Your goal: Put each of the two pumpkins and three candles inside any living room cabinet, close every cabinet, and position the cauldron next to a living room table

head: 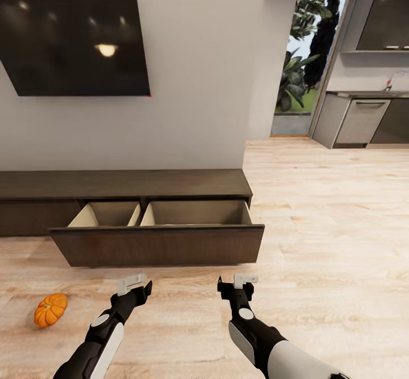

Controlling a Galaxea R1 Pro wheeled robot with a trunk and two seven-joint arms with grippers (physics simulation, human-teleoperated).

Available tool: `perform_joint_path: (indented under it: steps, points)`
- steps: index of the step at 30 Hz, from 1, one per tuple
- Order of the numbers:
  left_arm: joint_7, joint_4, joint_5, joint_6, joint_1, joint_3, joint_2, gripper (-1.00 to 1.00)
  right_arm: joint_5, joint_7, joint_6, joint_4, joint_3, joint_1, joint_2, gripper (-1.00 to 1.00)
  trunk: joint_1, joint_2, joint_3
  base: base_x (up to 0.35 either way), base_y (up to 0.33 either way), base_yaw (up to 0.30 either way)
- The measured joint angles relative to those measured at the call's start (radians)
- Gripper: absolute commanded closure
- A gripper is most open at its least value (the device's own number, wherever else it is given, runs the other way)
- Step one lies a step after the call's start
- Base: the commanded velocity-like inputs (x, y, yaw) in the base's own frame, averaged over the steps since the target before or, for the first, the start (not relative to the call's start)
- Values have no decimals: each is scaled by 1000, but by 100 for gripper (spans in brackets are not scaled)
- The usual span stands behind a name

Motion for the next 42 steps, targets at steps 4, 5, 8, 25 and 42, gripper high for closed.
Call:
perform_joint_path:
  steps: [4, 5, 8, 25, 42]
  points:
    - [1, 0, -1, 0, 0, 0, 0, -100, 0, 0, -1, 0, 1, 0, 0, -100, 15, -28, -13, 0, 0, 0]
    - [1, 0, -1, 0, 0, 0, 0, -100, 0, 0, -1, 0, 1, 0, 0, -100, 19, -35, -16, 0, 0, 0]
    - [1, 0, -1, 0, 1, -3, -1, -100, 1, 0, -1, 0, 1, 0, 0, -100, 23, -42, -19, 0, 0, 0]
    - [79, 8, -33, -1, 0, -69, 0, -100, 1, 0, -52, 24, -1, 0, 0, -100, 23, -42, -19, 178, 0, 0]
    - [80, 8, -34, -2, 0, -72, 0, -100, 0, 2, -51, 38, -1, 0, 0, -100, 23, -42, -19, 316, 0, 0]
